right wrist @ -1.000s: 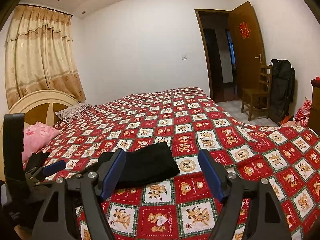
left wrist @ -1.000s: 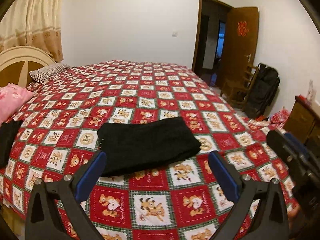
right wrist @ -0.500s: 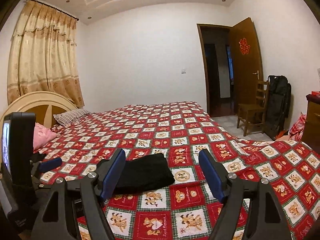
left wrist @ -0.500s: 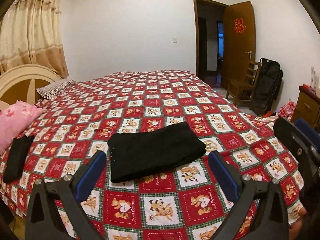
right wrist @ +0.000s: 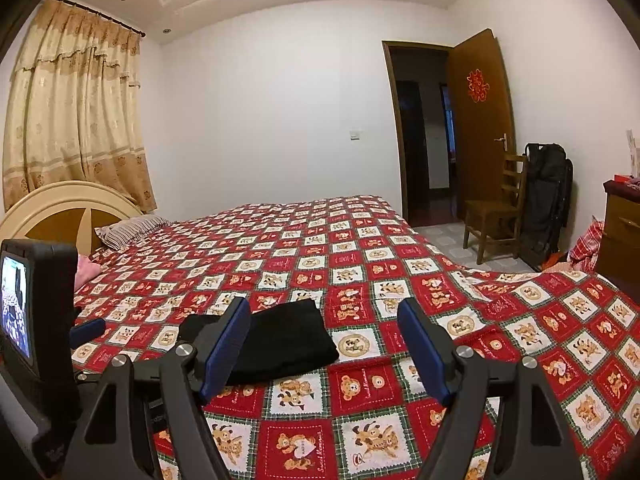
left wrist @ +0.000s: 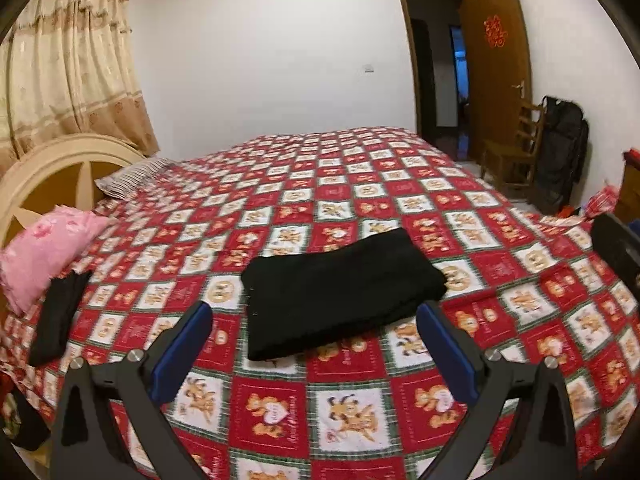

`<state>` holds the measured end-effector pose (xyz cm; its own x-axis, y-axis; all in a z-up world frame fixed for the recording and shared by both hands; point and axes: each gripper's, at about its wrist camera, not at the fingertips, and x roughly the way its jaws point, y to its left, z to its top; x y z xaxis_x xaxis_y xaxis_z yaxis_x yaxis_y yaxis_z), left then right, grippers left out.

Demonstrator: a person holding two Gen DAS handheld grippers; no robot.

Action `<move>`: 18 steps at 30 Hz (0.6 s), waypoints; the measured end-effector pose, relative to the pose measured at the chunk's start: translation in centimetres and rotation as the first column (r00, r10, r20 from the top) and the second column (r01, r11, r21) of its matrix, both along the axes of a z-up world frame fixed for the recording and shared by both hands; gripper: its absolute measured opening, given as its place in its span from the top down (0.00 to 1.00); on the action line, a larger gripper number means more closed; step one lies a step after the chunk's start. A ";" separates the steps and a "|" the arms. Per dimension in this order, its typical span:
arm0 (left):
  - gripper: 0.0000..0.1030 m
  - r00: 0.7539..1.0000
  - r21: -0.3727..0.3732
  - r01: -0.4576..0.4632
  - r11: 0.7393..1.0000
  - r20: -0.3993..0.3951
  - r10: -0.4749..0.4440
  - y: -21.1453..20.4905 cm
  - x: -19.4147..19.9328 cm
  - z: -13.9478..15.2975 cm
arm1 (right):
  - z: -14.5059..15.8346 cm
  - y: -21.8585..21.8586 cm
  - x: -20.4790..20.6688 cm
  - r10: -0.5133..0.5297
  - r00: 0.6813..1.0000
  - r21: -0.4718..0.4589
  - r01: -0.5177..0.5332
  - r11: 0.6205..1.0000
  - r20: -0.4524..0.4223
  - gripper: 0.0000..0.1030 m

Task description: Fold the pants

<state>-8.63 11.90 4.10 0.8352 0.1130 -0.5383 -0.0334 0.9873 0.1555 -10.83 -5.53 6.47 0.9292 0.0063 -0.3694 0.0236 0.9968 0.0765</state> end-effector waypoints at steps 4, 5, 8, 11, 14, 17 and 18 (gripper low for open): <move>0.00 1.000 0.007 0.004 1.000 -0.004 -0.004 -0.2 0.0 -0.1 | -0.3 -0.3 0.3 0.000 1.000 0.013 0.000 1.000 -0.018 0.25; 0.00 1.000 0.002 0.006 1.000 -0.006 -0.006 -0.1 0.0 -0.1 | -0.3 -0.3 0.3 -0.002 1.000 0.014 0.002 1.000 -0.020 0.25; 0.00 1.000 -0.003 0.007 1.000 -0.011 -0.007 0.0 0.1 -0.1 | -0.3 -0.4 0.2 -0.007 1.000 0.016 0.007 1.000 -0.018 0.25; 0.00 1.000 -0.005 0.005 1.000 -0.014 -0.005 0.0 0.2 -0.1 | -0.3 -0.3 0.1 -0.008 1.000 0.015 0.008 1.000 -0.016 0.25; 0.00 1.000 -0.001 0.005 1.000 -0.014 -0.005 0.0 0.2 -0.1 | -0.3 -0.3 0.1 -0.008 1.000 0.015 0.008 1.000 -0.018 0.25; 0.00 1.000 -0.003 0.005 1.000 -0.013 -0.005 0.1 0.2 0.0 | -0.3 -0.4 0.0 -0.009 1.000 0.016 0.009 1.000 -0.019 0.25; 0.00 1.000 -0.005 0.009 1.000 -0.013 -0.009 0.0 0.2 0.0 | -0.3 -0.3 0.1 -0.009 1.000 0.016 0.009 1.000 -0.018 0.25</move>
